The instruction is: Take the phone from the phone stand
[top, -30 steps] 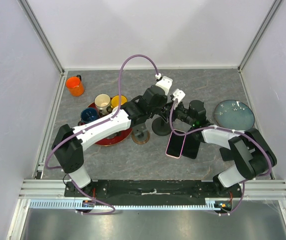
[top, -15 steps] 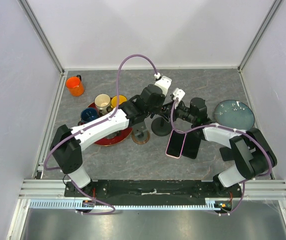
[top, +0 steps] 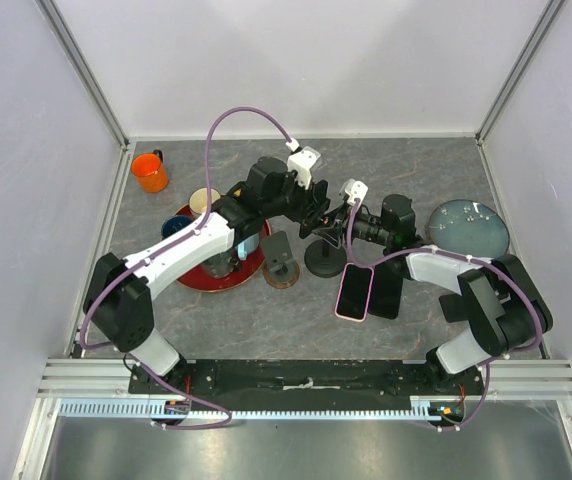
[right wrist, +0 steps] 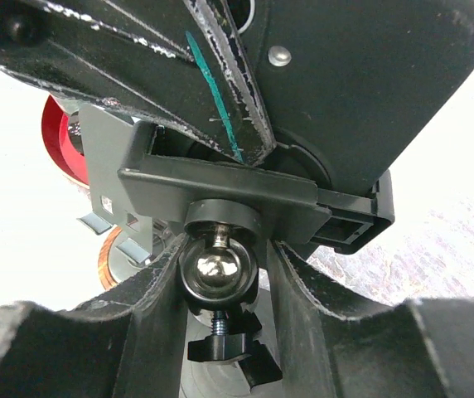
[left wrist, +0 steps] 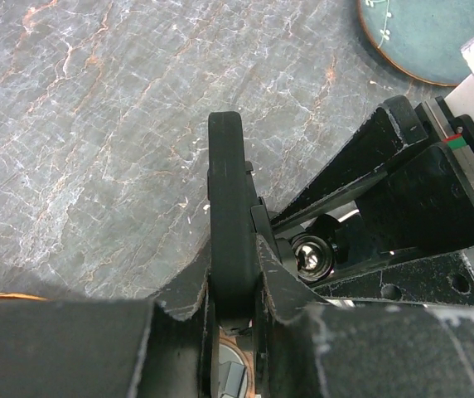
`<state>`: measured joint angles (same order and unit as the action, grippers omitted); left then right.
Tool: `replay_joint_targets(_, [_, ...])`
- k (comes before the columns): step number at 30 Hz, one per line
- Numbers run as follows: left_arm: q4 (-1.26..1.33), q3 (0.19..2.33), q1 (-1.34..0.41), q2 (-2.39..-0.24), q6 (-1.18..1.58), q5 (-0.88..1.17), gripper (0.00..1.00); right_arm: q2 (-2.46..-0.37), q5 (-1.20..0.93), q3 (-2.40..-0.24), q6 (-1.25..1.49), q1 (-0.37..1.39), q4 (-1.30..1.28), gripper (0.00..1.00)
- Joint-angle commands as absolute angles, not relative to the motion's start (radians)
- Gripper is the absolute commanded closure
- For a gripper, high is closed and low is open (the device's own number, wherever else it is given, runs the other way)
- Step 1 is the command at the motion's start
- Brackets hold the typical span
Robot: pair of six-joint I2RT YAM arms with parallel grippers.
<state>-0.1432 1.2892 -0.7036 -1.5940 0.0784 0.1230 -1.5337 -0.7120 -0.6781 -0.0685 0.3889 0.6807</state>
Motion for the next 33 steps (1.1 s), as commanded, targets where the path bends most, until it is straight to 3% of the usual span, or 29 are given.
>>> replay_joint_targets(1, [-0.206, 1.287, -0.670, -1.520, 0.028, 0.206, 0.98, -1.542, -0.621, -0.693, -0.083, 0.336, 0.713, 1.00])
replay_joint_targets(7, [-0.167, 1.270, -0.666, -1.502, 0.043, 0.170, 0.98, -1.537, -0.555, -0.677, -0.074, 0.333, 0.730, 1.00])
replay_joint_targets(23, [-0.199, 1.292, -0.592, -1.503, -0.058, 0.344, 0.98, -1.551, -0.598, -0.664, -0.074, 0.295, 0.733, 1.00])
replay_joint_targets(33, [-0.095, 1.270, -0.592, -1.447, 0.035, 0.284, 0.98, -1.545, -0.558, -0.655, -0.058, 0.295, 0.752, 1.00])
